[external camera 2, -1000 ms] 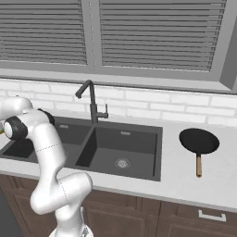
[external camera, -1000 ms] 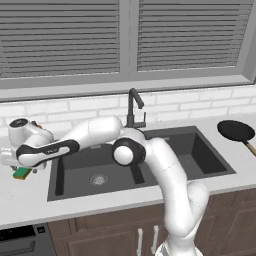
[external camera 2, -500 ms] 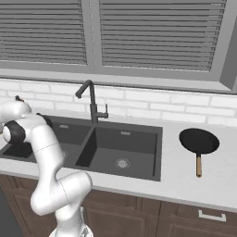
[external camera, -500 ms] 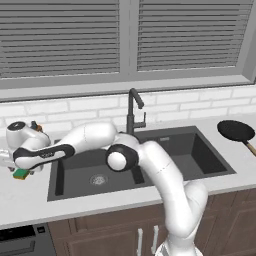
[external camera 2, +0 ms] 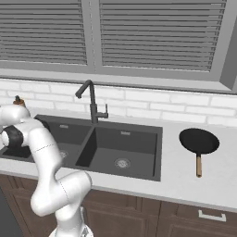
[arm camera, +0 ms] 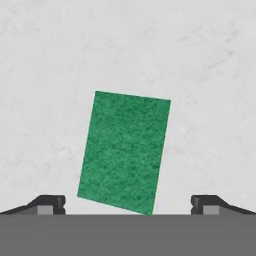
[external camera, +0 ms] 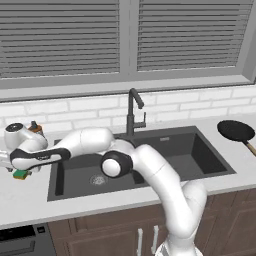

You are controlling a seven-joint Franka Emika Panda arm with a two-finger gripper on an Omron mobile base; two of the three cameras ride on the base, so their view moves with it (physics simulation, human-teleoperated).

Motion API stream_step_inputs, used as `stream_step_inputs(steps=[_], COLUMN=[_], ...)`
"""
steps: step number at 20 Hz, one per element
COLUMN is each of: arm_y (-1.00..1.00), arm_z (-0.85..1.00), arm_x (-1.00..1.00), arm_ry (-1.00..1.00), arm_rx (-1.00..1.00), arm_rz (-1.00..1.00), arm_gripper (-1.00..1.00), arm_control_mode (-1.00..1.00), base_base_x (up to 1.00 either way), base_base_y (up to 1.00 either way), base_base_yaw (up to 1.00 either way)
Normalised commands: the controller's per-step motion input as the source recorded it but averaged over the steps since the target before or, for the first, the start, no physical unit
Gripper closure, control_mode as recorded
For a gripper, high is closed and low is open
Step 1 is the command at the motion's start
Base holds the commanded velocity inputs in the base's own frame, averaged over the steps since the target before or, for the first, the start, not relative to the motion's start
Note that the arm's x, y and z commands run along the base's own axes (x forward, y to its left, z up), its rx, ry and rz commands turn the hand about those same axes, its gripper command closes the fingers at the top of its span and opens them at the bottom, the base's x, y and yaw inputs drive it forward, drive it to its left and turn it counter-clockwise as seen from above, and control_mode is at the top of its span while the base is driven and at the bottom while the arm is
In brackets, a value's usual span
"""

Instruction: Pick the pan and sponge and place them into the sink. Then turn on the water.

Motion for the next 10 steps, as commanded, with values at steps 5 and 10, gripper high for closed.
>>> stream_step_inputs(steps=[5,10], arm_y=[0.02,0.09], arm_z=[-0.1,-0.16], arm_x=[0.16,0.12], arm_ry=[0.03,0.02], arm_rx=[0.0,0.0], arm_rz=[0.0,0.0], arm_gripper=[-1.0,-1.0], arm_control_mode=[-1.0,-1.0], base_base_x=[0.0,0.0], base_base_y=[0.0,0.0], base_base_yaw=[0.0,0.0])
